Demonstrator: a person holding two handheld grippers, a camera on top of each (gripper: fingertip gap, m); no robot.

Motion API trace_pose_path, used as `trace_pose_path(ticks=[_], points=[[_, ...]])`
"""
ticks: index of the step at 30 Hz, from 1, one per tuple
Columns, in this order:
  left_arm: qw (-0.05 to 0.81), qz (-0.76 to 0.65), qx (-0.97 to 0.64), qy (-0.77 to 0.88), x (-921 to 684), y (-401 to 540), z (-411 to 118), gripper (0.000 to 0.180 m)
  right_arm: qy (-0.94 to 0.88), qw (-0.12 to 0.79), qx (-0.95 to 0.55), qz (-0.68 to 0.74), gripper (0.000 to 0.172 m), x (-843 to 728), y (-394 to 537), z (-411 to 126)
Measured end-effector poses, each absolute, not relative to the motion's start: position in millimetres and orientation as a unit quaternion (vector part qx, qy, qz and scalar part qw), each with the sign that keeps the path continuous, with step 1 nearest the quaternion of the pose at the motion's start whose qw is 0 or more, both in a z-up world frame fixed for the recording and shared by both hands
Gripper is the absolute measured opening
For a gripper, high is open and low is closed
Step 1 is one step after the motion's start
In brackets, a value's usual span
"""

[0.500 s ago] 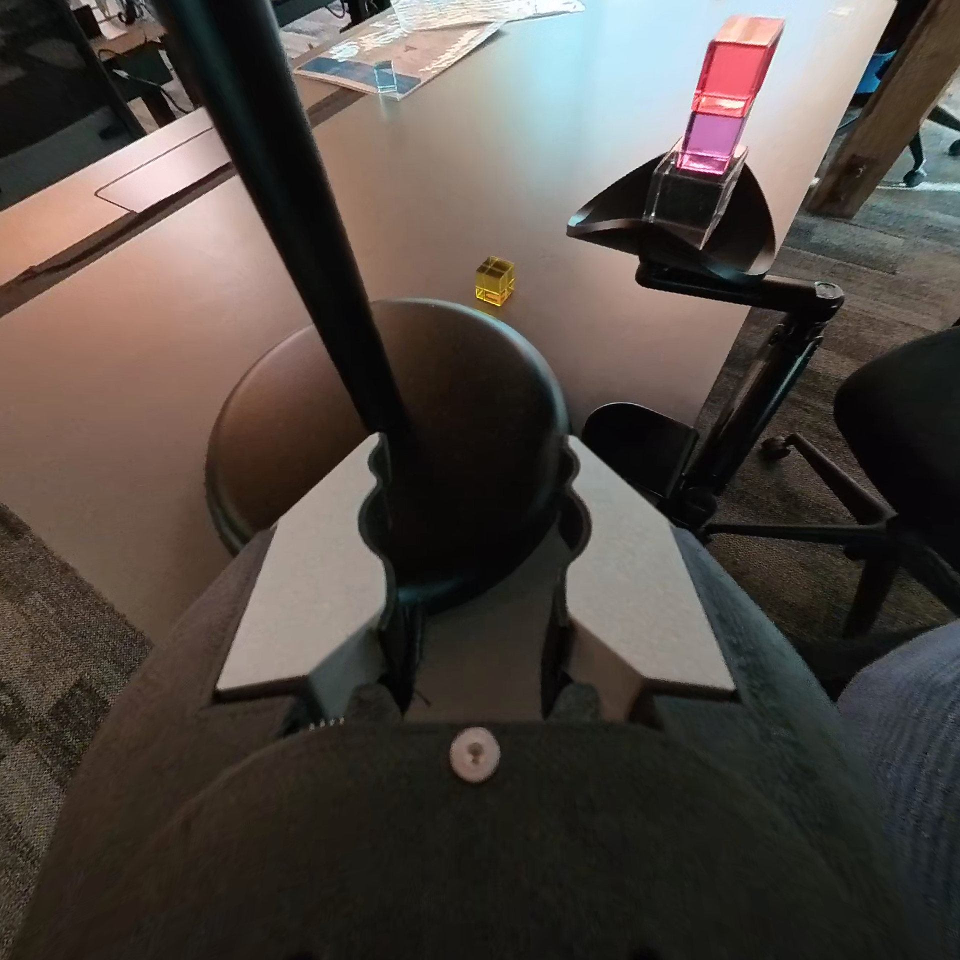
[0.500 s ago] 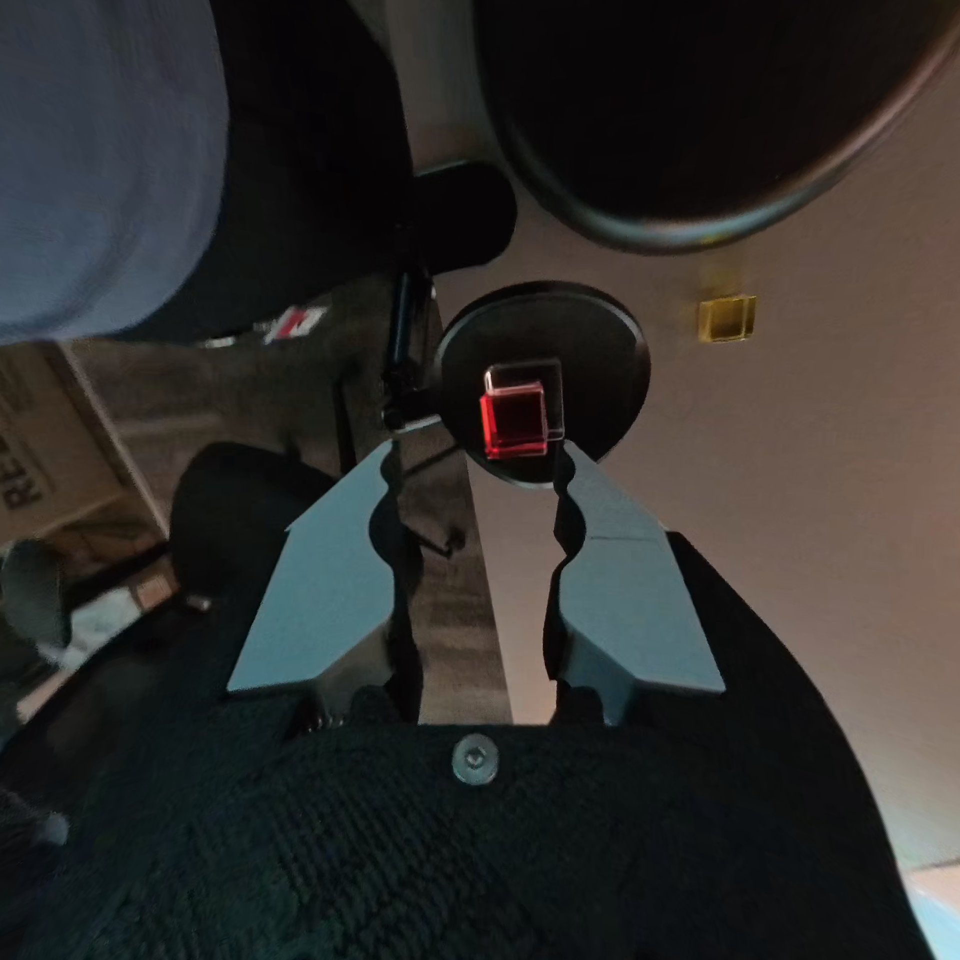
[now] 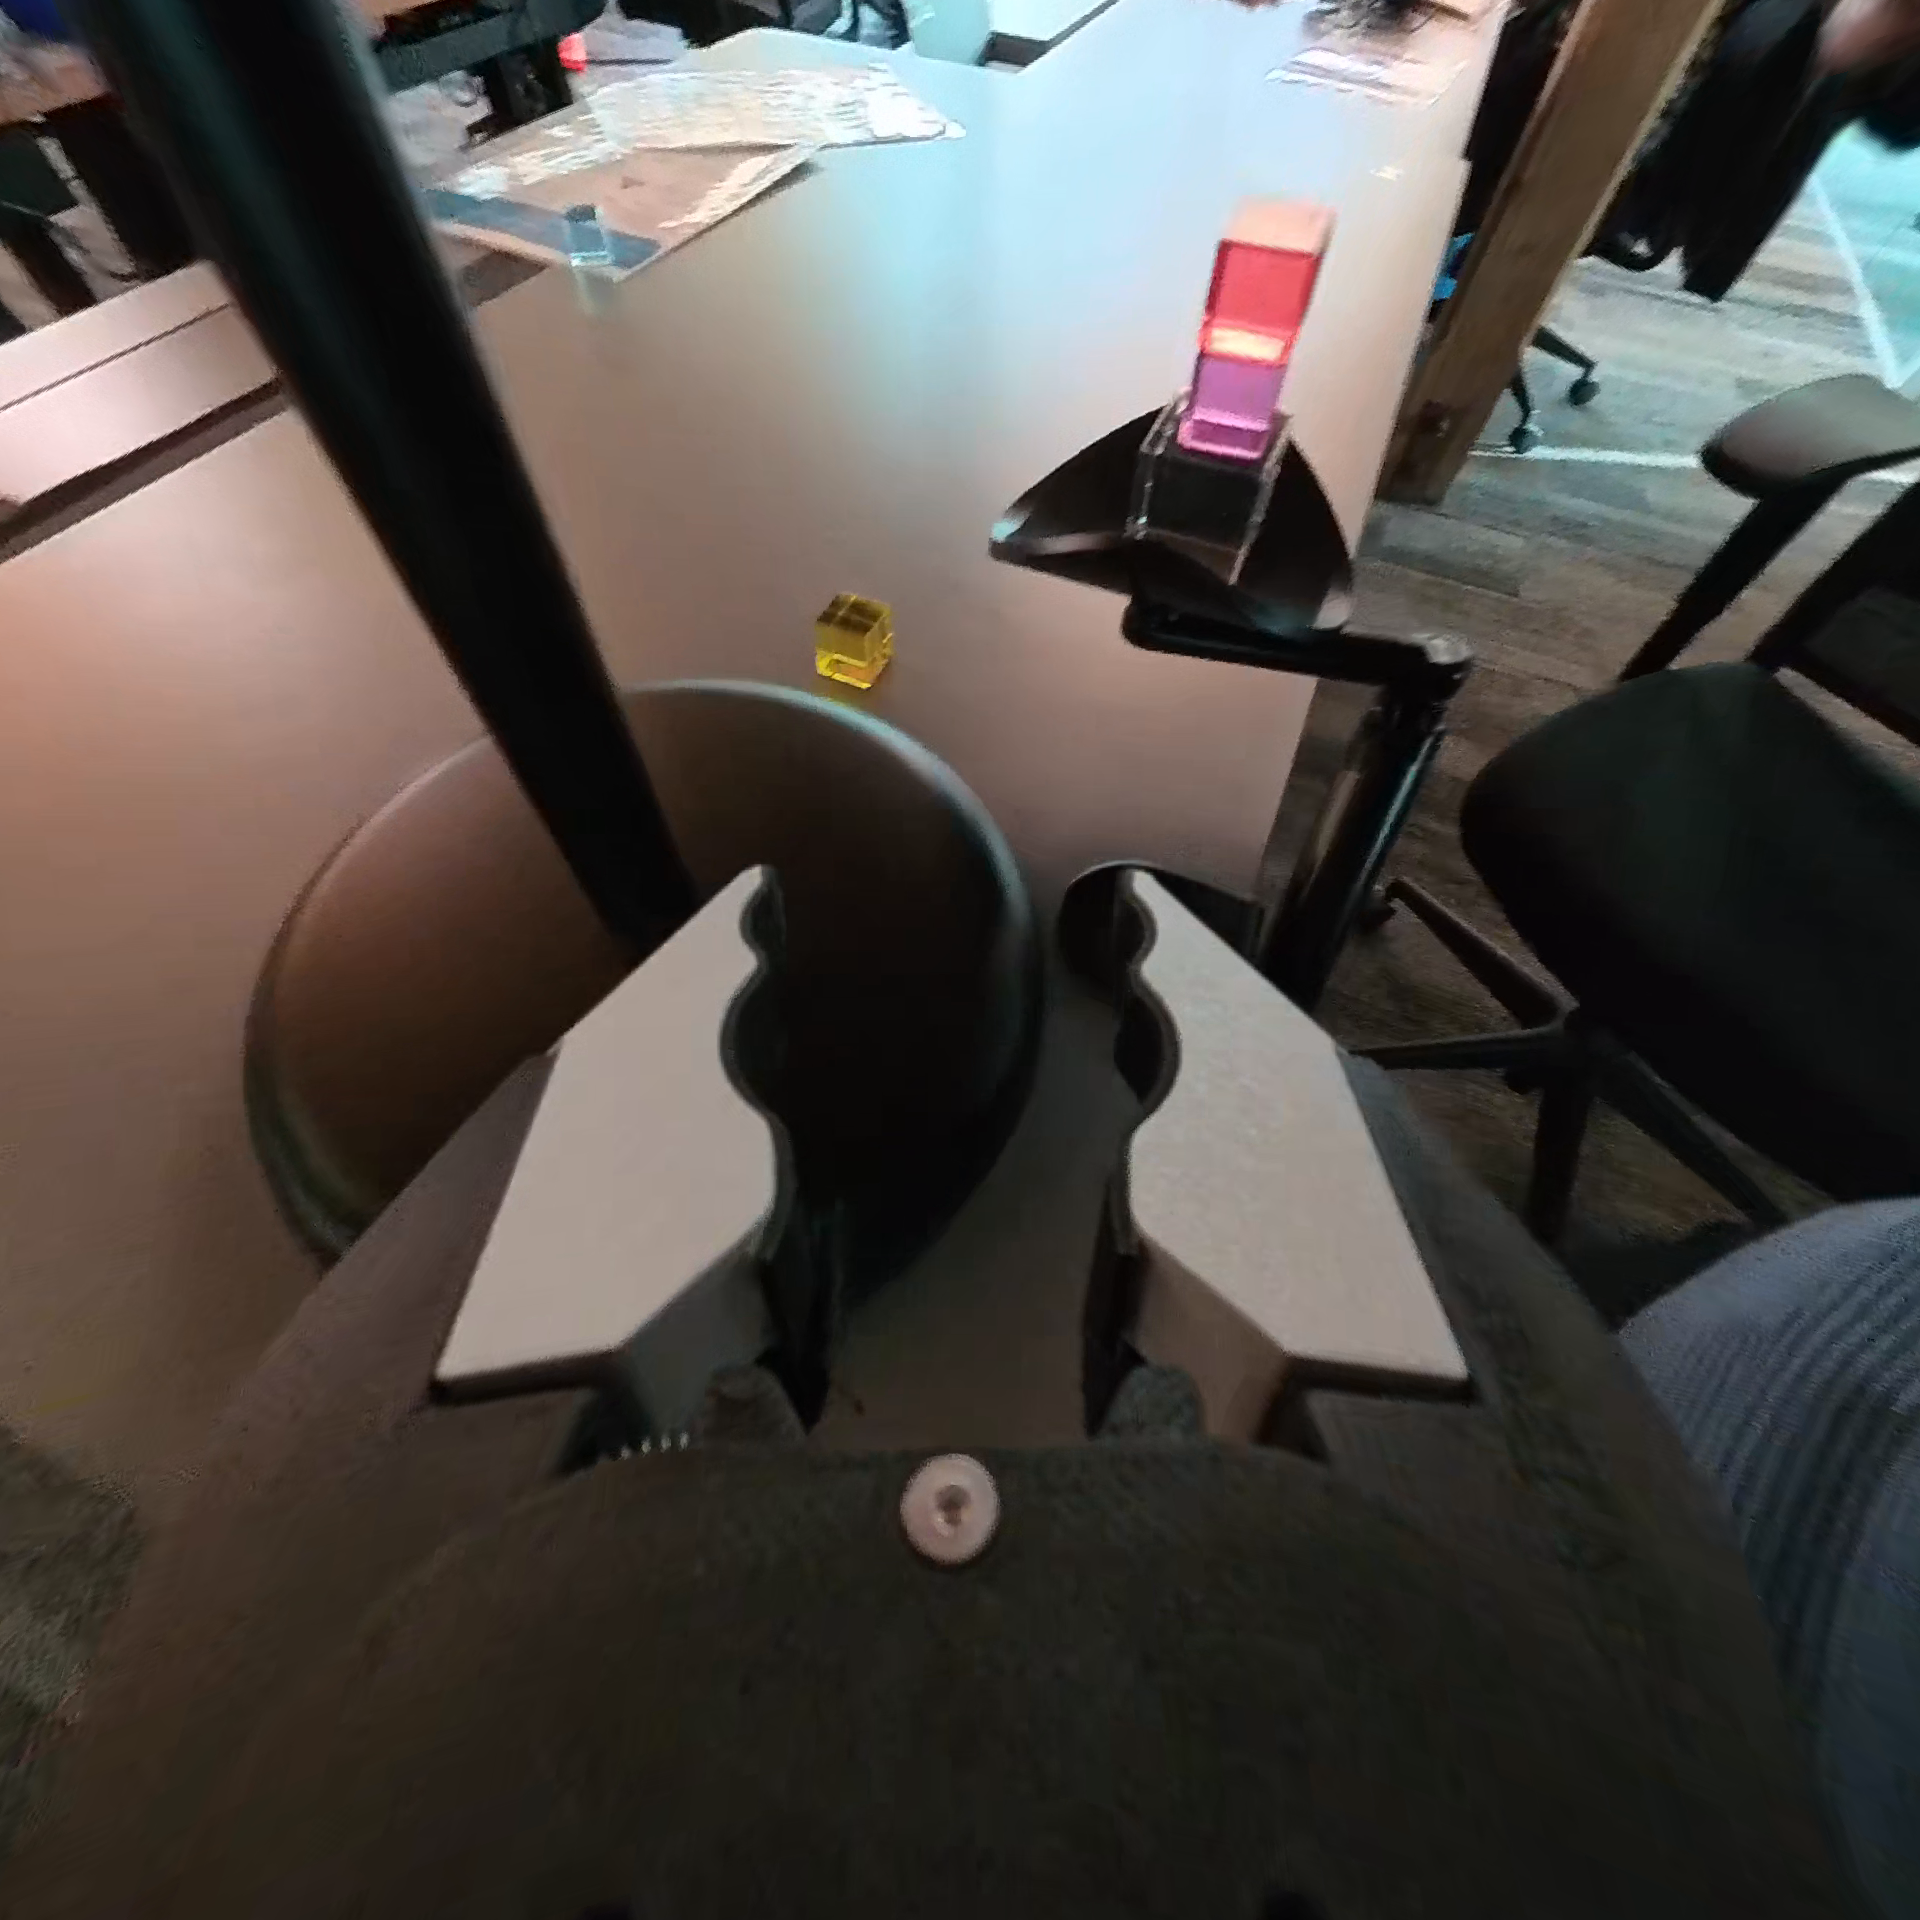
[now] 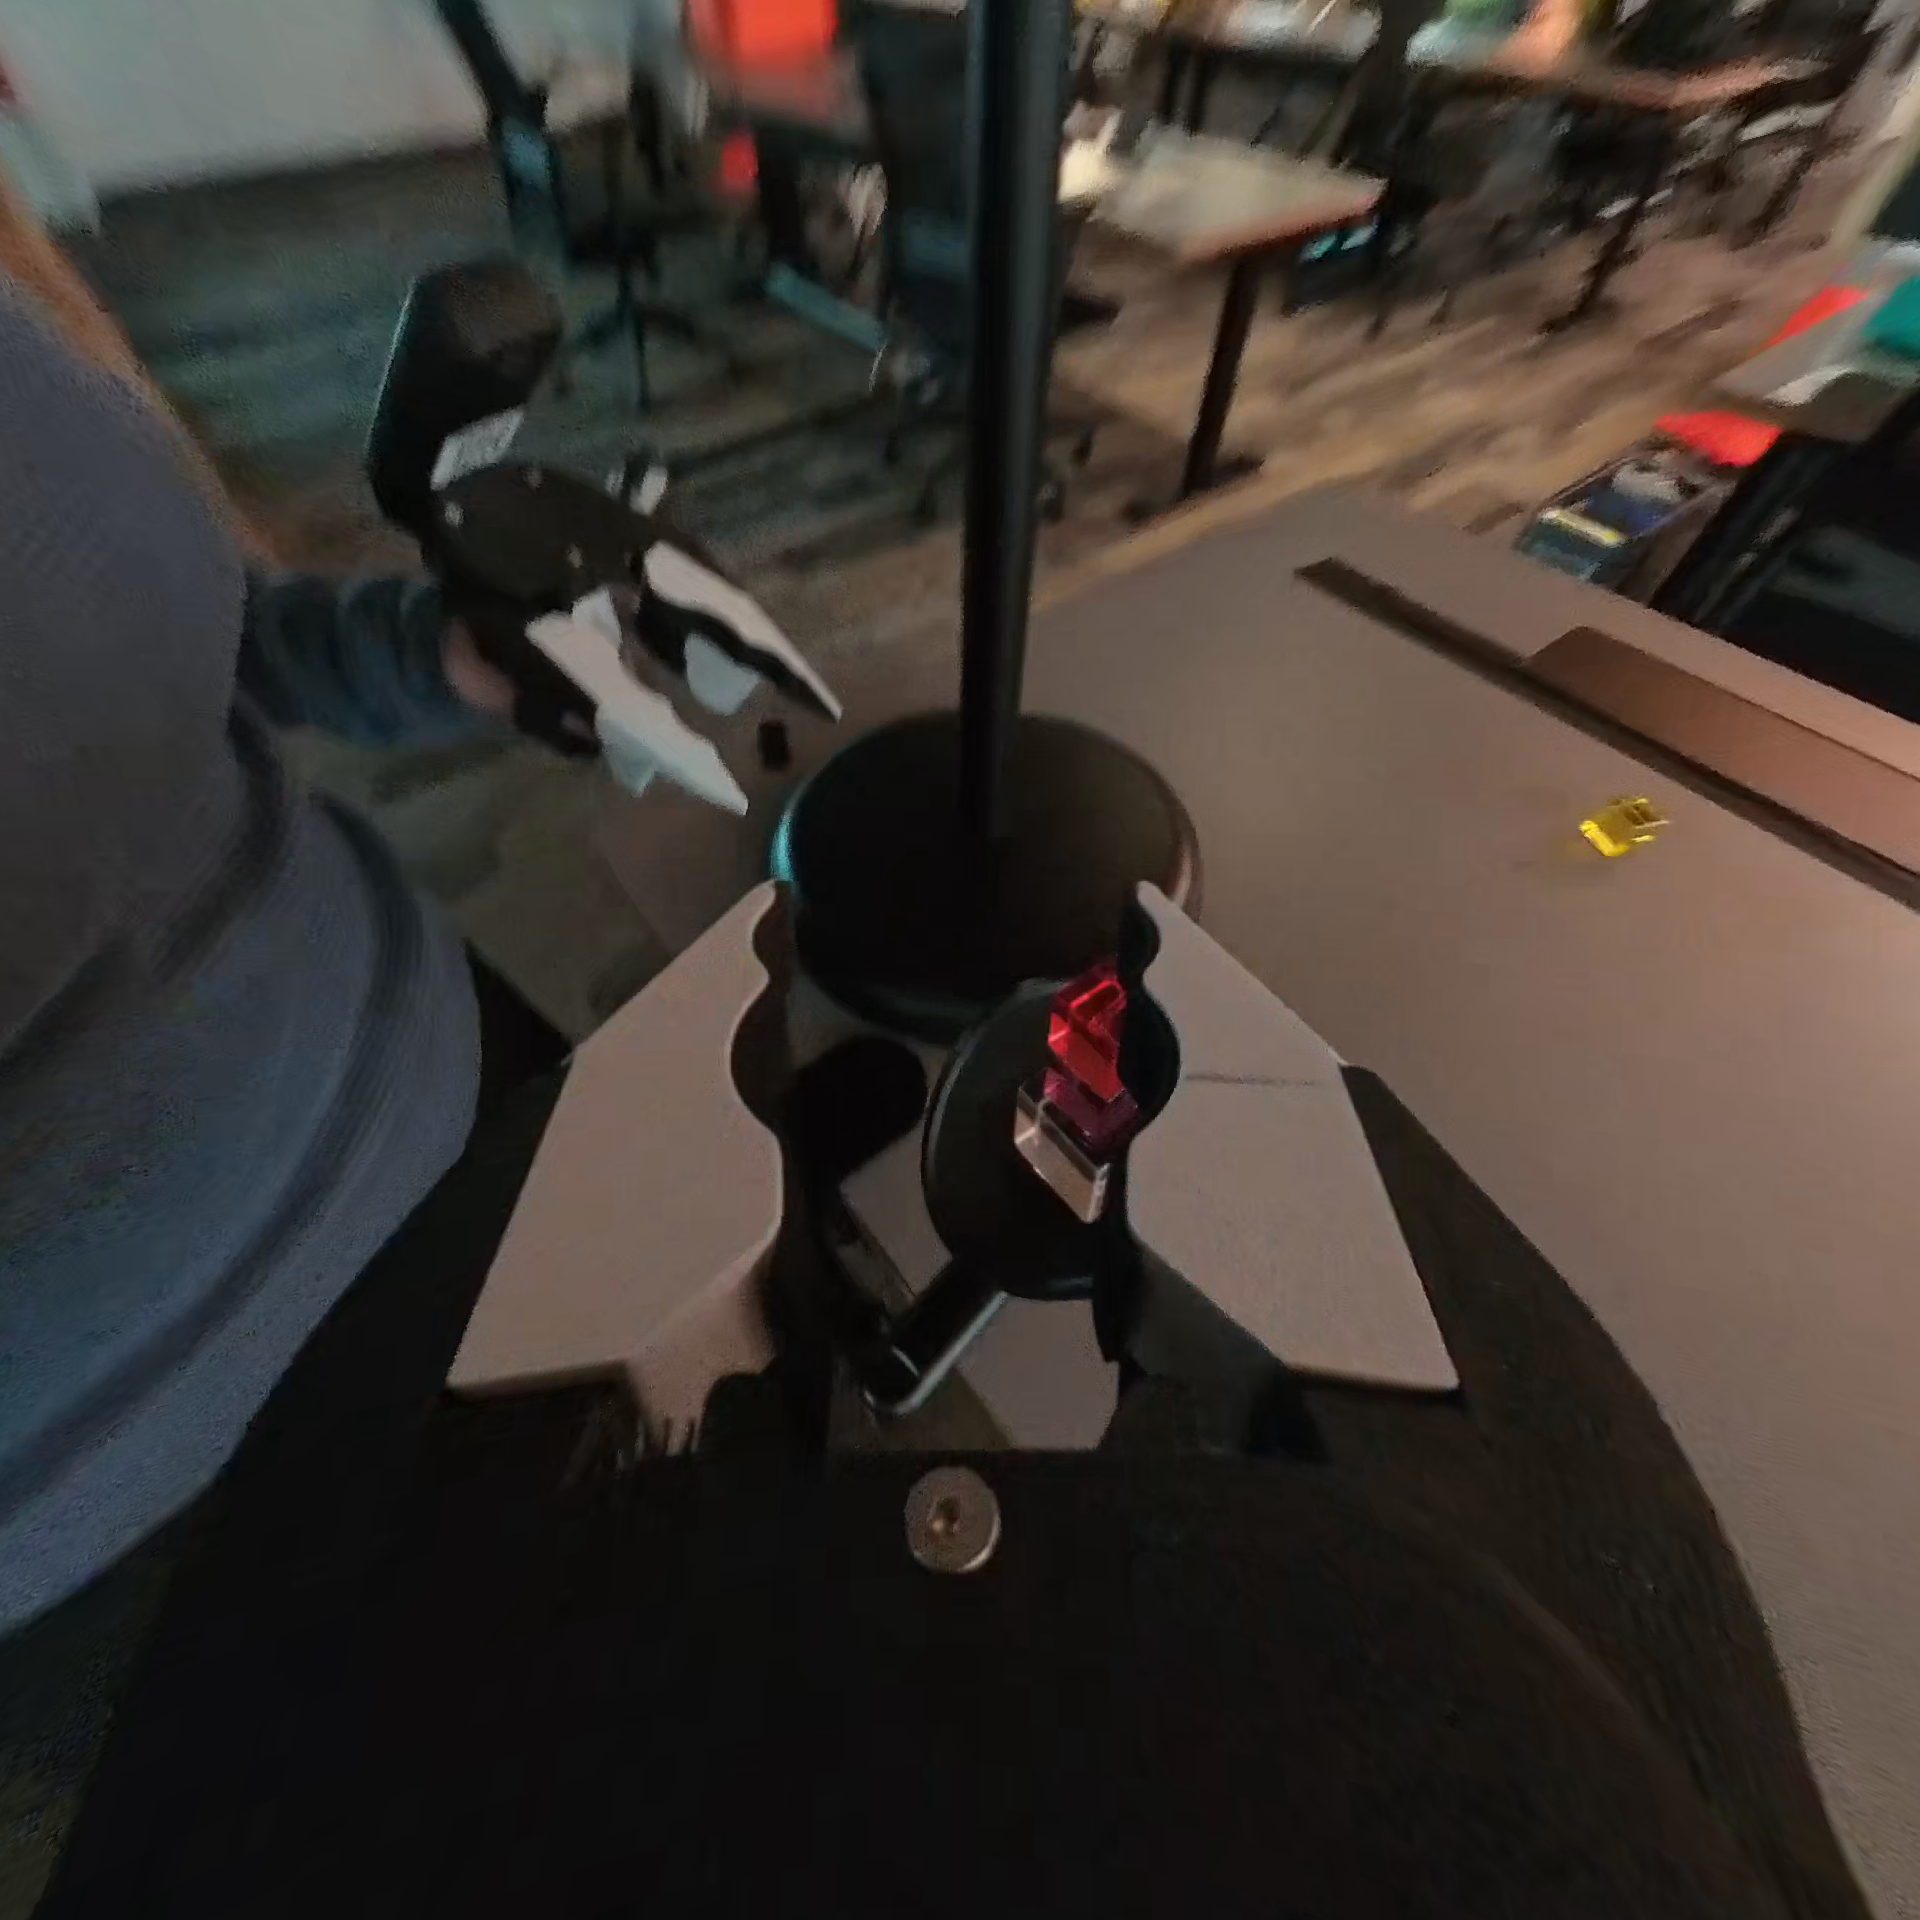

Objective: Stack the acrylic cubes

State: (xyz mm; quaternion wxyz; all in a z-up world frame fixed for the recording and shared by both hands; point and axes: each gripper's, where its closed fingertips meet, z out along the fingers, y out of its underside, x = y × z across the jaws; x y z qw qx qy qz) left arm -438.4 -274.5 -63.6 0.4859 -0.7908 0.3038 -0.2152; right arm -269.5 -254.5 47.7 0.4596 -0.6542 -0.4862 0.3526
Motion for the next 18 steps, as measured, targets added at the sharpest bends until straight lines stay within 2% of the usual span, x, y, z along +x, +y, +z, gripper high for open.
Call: trace_pose_path(ticks=[5, 11, 14, 18], points=[[0.506, -0.241, -0.760, 0.328, -419.6, -268.2, -49.9, 0.063, -0.379, 0.521, -0.673, 0.364, 0.060, -239.7, -244.3, 33.2], [0.545, -0.233, -0.742, 0.313, -410.9, -259.6, -34.5, 0.062, -0.308, 0.557, -0.715, 0.289, 0.054, -190.2, -194.8, 4.8], [0.562, -0.199, -0.743, 0.304, -413.2, -251.1, -36.4, 0.061, -0.322, 0.530, -0.731, 0.285, 0.049, -184.8, -165.1, -16.3], [0.589, -0.184, -0.751, 0.235, -414.2, -235.5, -33.0, 0.061, -0.419, 0.444, -0.738, 0.286, 0.049, -201.2, -124.7, -53.3]])
